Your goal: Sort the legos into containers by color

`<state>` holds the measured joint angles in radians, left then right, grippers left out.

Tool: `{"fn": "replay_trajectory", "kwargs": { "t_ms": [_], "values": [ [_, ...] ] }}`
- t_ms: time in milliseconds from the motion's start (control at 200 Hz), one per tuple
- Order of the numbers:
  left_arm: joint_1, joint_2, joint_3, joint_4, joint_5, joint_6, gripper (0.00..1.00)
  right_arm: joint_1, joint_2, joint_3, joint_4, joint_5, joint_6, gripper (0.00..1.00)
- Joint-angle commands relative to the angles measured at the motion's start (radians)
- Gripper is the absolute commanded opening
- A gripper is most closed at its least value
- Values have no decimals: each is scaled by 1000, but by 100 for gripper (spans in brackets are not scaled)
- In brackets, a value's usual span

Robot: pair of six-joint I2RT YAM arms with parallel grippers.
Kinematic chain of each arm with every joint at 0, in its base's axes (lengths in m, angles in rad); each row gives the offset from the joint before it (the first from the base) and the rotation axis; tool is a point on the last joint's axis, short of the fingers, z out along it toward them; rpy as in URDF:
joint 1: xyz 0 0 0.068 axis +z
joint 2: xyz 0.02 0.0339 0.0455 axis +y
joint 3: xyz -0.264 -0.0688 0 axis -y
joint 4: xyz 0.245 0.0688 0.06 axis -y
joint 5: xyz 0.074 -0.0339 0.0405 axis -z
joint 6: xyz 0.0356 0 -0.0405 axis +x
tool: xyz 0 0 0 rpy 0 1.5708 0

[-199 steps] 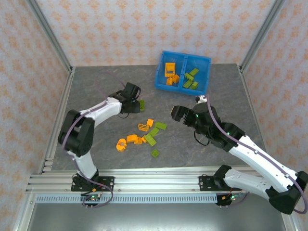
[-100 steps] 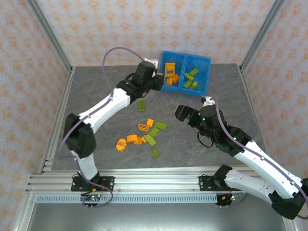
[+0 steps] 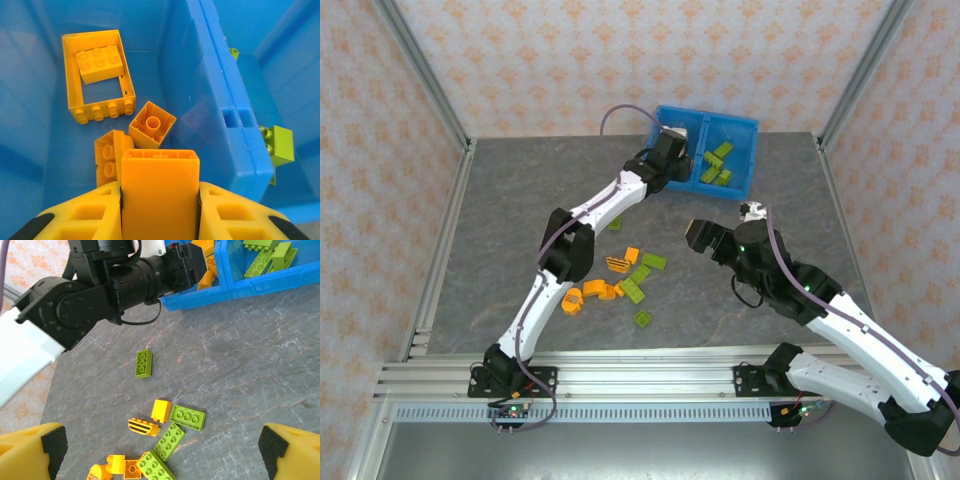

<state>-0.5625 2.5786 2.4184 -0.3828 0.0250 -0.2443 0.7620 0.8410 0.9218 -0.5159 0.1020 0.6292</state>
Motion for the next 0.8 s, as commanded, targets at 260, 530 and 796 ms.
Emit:
{"fn": "replay_trajectory", "kwargs": {
  "t_ms": [260, 530, 796],
  "values": [
    [4, -103, -10, -10, -11, -50, 55, -3, -22, 0, -47, 34, -24, 99],
    [2, -543, -560, 241, 28, -80, 59, -3, -15, 2, -89, 19, -34, 100],
    [2, -1078, -1077, 135, -61, -55, 59, 28, 140, 50, -108, -90, -105, 99]
  ]
}}
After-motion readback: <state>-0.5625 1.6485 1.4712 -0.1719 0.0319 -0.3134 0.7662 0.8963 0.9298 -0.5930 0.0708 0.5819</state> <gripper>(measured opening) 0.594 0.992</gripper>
